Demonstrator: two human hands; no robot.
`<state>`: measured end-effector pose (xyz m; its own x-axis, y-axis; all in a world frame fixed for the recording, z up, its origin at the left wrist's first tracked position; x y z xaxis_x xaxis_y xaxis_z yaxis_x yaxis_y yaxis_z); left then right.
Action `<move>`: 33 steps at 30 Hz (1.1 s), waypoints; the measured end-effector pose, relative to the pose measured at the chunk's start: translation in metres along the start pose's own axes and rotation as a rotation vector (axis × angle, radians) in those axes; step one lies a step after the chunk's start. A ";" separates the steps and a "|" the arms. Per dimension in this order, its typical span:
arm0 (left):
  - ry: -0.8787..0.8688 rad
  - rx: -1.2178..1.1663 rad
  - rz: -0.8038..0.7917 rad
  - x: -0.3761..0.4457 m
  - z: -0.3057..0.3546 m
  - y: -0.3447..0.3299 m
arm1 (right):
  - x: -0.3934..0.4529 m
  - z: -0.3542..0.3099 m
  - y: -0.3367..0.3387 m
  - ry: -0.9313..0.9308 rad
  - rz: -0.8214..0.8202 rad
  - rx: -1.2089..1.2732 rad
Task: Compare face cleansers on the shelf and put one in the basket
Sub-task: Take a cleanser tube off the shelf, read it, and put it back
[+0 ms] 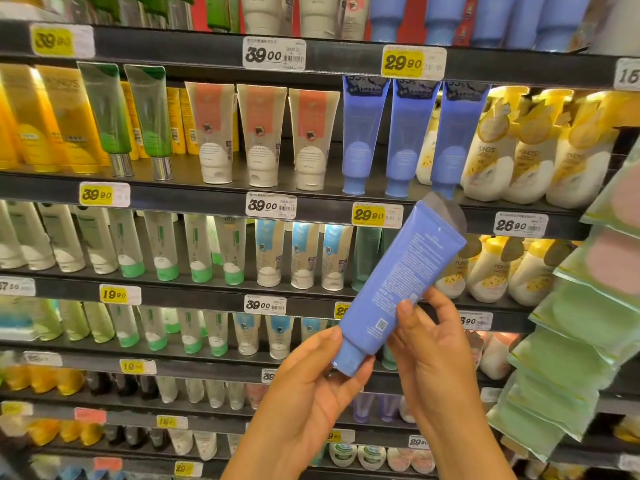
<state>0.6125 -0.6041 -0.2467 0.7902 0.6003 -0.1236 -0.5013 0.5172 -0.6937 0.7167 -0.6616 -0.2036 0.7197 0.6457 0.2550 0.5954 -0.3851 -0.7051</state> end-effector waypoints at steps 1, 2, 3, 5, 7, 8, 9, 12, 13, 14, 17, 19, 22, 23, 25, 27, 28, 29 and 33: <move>-0.017 0.010 0.014 0.002 0.001 0.001 | 0.001 0.000 0.002 -0.001 0.004 -0.006; -0.033 0.016 0.025 0.003 0.002 0.001 | 0.001 0.000 0.004 -0.004 0.009 -0.015; -0.045 0.021 0.034 0.004 0.002 0.001 | 0.002 0.000 0.006 -0.008 0.014 -0.030; -0.067 0.042 0.050 0.007 0.001 0.002 | 0.004 0.000 0.009 -0.026 0.019 -0.077; -0.095 0.088 0.063 0.008 0.001 0.002 | 0.004 0.001 0.012 -0.049 0.023 -0.125; -0.111 0.118 0.068 0.009 0.001 0.002 | 0.004 0.002 0.012 -0.059 0.023 -0.145; -0.123 0.151 0.074 0.009 0.002 0.002 | 0.004 0.002 0.012 -0.067 0.021 -0.161; -0.113 0.232 0.078 0.010 -0.002 0.001 | 0.004 0.002 0.014 -0.078 0.031 -0.187; -0.092 0.246 0.067 0.011 -0.005 0.000 | 0.003 0.002 0.015 -0.080 0.032 -0.203; -0.067 0.244 0.051 0.010 -0.008 -0.001 | 0.003 0.002 0.015 -0.083 0.028 -0.223; -0.014 0.189 0.008 0.010 -0.013 -0.004 | 0.003 0.002 0.016 -0.075 0.024 -0.196; -0.003 0.142 -0.018 0.009 -0.013 -0.007 | 0.005 0.002 0.016 -0.064 0.016 -0.116; 0.007 0.084 -0.046 0.009 -0.013 -0.010 | 0.006 0.001 0.014 -0.061 -0.001 -0.023; 0.012 0.070 -0.043 0.009 -0.013 -0.010 | 0.007 0.002 0.013 -0.063 -0.009 -0.004; 0.025 0.043 -0.040 0.008 -0.013 -0.010 | 0.007 0.002 0.011 -0.069 -0.021 0.027; 0.052 -0.001 -0.032 0.006 -0.013 -0.011 | 0.007 0.002 0.009 -0.078 -0.031 0.050; 0.069 -0.019 -0.029 0.005 -0.013 -0.011 | 0.008 0.003 0.008 -0.083 -0.036 0.060; 0.087 -0.027 -0.030 0.004 -0.014 -0.012 | 0.007 0.003 0.007 -0.090 -0.040 0.070; 0.161 -0.044 -0.071 -0.001 -0.018 -0.017 | 0.006 0.007 0.004 -0.142 -0.038 0.117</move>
<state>0.6266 -0.6243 -0.2479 0.8711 0.4557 -0.1830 -0.4292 0.5254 -0.7347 0.7211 -0.6546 -0.2095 0.6348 0.7483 0.1925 0.5694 -0.2847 -0.7712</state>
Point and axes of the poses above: each hand's wrist, its own x-axis towards the middle knuckle, its own y-axis out of the back of the hand, z = x × y, the point moved 9 cm from there along x, towards the middle knuckle, and after that the axes turned 9 degrees about x, right-handed, at the moved point
